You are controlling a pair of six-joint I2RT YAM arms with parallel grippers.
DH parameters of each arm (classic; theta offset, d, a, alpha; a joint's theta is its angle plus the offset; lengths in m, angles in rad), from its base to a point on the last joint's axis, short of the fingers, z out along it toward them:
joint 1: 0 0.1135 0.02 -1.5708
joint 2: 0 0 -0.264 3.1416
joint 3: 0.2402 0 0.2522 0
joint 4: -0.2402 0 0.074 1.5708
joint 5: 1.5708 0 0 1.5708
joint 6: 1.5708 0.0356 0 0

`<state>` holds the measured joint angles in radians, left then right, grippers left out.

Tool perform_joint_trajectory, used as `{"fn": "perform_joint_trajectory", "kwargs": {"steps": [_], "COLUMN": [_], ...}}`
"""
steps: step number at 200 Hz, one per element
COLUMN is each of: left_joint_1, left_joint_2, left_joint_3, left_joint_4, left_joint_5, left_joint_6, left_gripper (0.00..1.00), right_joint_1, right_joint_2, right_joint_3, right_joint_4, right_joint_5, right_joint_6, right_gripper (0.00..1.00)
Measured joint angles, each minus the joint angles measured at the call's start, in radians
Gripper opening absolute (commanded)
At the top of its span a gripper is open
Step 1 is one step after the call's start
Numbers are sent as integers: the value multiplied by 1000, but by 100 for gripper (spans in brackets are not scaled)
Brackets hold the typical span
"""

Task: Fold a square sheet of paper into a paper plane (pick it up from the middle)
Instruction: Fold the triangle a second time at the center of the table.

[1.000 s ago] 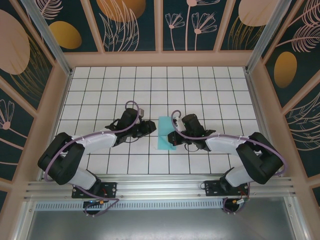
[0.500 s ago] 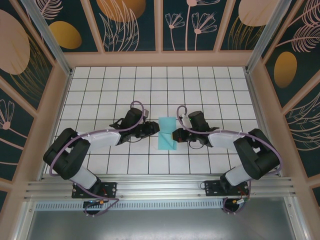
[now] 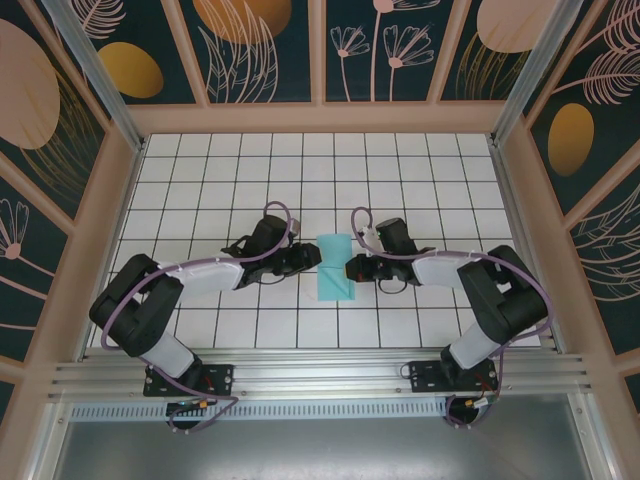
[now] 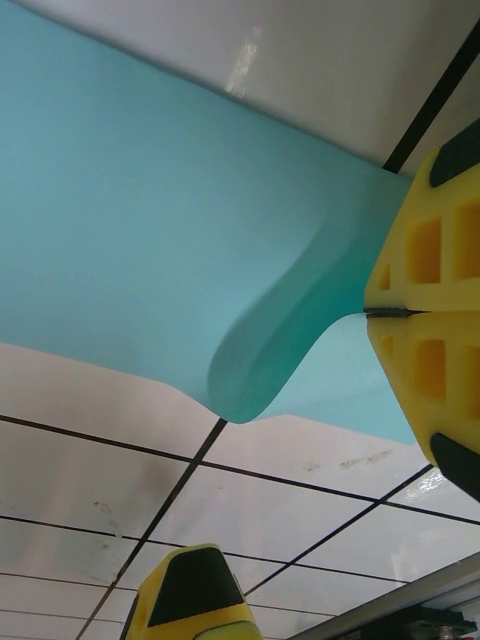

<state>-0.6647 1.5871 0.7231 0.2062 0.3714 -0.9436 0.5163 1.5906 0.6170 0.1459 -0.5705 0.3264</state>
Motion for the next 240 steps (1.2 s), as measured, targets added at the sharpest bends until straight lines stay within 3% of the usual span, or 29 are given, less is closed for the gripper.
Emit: {"fn": "perform_joint_trajectory", "kwargs": {"steps": [240], "left_joint_1": [-5], "left_joint_2": [34], "left_joint_3": [18], "left_joint_4": [0], "left_joint_5": [14], "left_joint_6": [15], "left_gripper": [41], "right_joint_1": [-33], "right_joint_2": [62], "right_joint_3": [53], "right_joint_4": [-48], "right_joint_5": [-7], "right_joint_6": [-66], "right_gripper": [0]}}
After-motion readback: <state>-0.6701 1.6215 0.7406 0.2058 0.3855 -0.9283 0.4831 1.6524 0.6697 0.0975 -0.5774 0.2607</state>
